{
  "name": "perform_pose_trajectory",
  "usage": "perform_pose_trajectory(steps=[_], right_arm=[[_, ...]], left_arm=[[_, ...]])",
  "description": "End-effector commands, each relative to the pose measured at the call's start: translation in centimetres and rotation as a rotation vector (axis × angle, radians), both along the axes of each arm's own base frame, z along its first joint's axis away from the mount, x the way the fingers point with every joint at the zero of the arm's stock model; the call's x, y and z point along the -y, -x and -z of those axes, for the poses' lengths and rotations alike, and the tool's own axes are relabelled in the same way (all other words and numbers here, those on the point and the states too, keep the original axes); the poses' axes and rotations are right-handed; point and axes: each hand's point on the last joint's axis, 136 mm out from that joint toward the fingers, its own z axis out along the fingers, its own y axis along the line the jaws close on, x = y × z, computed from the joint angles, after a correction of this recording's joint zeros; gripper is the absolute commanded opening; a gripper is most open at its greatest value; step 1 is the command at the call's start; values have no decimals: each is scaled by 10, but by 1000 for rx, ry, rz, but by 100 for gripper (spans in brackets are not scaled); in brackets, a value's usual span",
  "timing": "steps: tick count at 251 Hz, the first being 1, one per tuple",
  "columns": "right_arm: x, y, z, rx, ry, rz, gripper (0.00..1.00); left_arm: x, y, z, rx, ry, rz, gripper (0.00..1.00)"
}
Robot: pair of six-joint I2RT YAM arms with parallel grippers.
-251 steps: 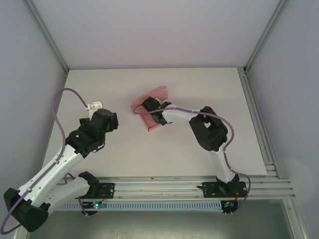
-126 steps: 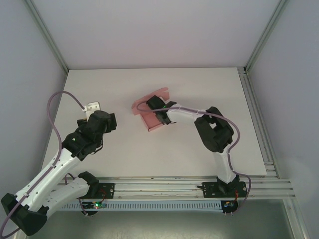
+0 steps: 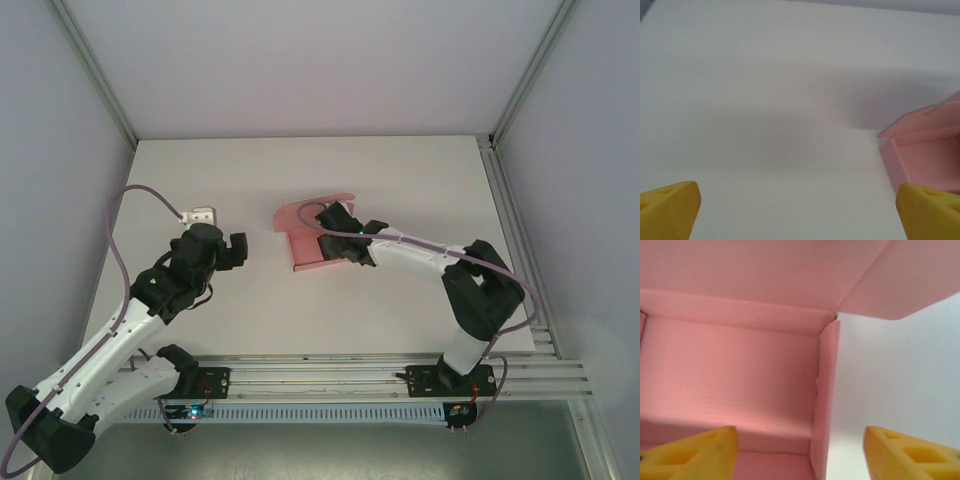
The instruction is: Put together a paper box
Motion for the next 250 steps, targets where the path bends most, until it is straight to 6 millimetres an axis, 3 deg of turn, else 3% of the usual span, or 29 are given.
perform_pose_trajectory(steps=[1,24,45,69,107,133,178,226,250], right_arm=[[16,-13,-28,106,-20,23,73],[18,-23,-48,151,-88,-88,83],[15,-38,-69,204,-196,-219,98],[10,-48,-83,276,-201,-425,98],[5,-65,-75,265,-73,-599,98],[11,-80,-64,202,-24,-592,91],[6,-80,-49,114,-52,-645,73],[9,-72,-49,100,-48,-646,67],[4,-69,-50,95,-74,-663,57]], left_arm=[[30,-12,0,27,26,168,100],[51,-21,5,17,22,269,100],[62,-36,10,2,11,292,100],[78,-50,18,-43,3,335,100],[98,-71,32,-110,-17,406,100],[102,-85,44,-153,-69,420,99],[102,-105,61,-168,-192,456,95],[117,-113,67,-201,-184,521,80],[119,-119,69,-205,-186,515,68]])
